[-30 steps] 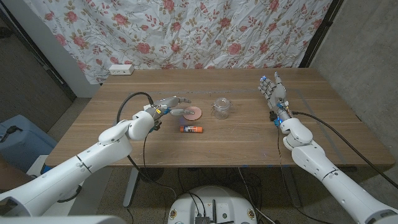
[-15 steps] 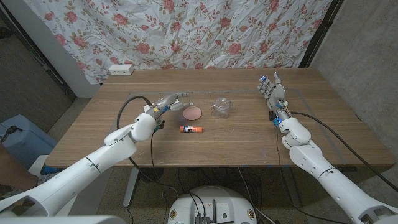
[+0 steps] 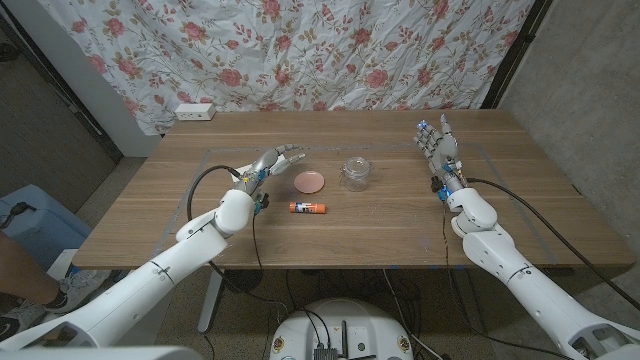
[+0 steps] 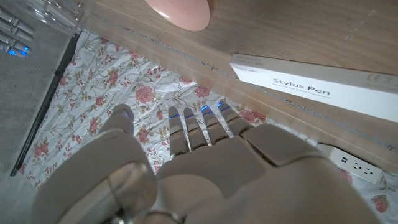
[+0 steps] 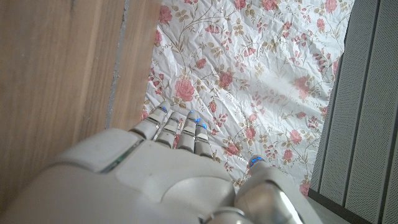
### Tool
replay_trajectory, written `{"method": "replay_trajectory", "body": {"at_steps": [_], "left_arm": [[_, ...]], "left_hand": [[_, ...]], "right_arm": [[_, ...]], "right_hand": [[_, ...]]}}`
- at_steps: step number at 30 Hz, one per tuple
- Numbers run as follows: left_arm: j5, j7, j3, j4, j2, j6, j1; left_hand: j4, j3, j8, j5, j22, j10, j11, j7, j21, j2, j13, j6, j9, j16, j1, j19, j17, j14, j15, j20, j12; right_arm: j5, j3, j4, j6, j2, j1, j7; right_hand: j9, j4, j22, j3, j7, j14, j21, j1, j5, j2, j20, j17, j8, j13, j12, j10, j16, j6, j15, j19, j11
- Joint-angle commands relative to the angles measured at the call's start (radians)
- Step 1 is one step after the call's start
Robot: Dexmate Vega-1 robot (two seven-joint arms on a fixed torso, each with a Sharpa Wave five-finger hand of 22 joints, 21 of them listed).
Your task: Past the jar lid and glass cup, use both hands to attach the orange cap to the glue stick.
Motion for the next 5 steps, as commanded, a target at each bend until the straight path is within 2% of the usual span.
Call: {"method": "replay_trajectory", "body": {"at_steps": [1,5], "left_arm": [[-0.089,0.086,-0.020,0.123,-0.090,-0.130,0.012],[-0.117,0.101,-0.024,0.161,-0.113,-0.175,0.012]], "left_hand": [[0.006,0.016,0.004,0.004,0.001,0.001,0.012,0.008,0.006,0.027,0.000,0.005,0.000,0.003,-0.004,0.018,0.003,0.006,0.000,-0.003,0.008],[0.012,0.020,0.004,0.004,0.002,-0.001,0.015,0.012,0.005,0.038,0.000,0.005,0.000,0.003,-0.013,0.018,0.004,0.004,0.001,-0.004,0.008]], "right_arm": [[-0.014,-0.011,0.000,-0.019,0.010,0.006,-0.028],[-0.020,-0.013,-0.016,-0.027,0.009,-0.002,-0.042]], "right_hand": [[0.002,-0.003,0.003,0.008,0.000,0.011,0.004,0.001,0.006,0.025,0.003,-0.001,0.011,0.002,0.007,0.009,0.009,0.009,-0.003,0.008,-0.001],[0.002,-0.003,0.003,0.008,-0.001,0.011,0.004,0.001,0.006,0.026,0.004,-0.001,0.011,0.002,0.007,0.010,0.008,0.010,-0.003,0.009,-0.001]]}}
